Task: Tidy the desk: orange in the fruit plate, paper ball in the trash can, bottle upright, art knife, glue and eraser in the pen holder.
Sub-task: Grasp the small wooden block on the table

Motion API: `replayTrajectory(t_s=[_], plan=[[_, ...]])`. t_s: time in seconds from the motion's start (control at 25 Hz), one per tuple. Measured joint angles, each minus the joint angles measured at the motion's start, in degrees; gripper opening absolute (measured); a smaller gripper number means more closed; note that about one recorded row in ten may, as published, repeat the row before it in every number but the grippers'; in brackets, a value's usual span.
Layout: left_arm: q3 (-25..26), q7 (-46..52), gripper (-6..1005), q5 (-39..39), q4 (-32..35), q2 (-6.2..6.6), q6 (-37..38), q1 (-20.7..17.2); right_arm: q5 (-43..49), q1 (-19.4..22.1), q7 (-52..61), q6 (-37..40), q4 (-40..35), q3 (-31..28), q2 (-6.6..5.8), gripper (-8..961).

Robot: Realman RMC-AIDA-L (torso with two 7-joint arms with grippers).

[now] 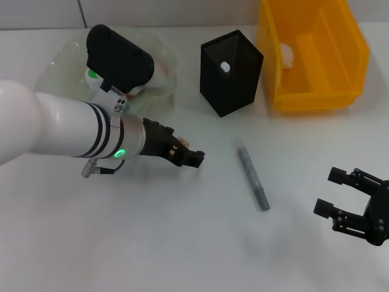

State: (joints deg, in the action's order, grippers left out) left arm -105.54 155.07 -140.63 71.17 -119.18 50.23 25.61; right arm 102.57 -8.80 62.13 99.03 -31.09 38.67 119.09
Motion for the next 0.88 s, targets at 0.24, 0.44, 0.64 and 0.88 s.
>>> replayTrajectory(t_s=[0.24,0.44,0.64,0.88], plan=[[-0.49,-0.3,841,-0.41,-0.16,0.0,-0.27,0.0,0.0,-0.03,0.0,-0.22,-0.01,0.0,0.0,818],[-0.53,-0.3,841,-0.5,-1.16,0.0,-0.52,0.19,0.0,-0.07,0.06,-0.75,0.0,0.0,0.01,819],[-0.54,-0.3,711,-0.49,-1.68,0.0,-1.12,0.52,0.31,-0.23,0.08,-0.78,0.66,0.08,0.0,819],[-0.62,-0.33,559,-0.59,-1.73,0.0,-1.6,0.42,0.61,-0.34,0.09,-0.78,0.77,0.09,-0.01,819]])
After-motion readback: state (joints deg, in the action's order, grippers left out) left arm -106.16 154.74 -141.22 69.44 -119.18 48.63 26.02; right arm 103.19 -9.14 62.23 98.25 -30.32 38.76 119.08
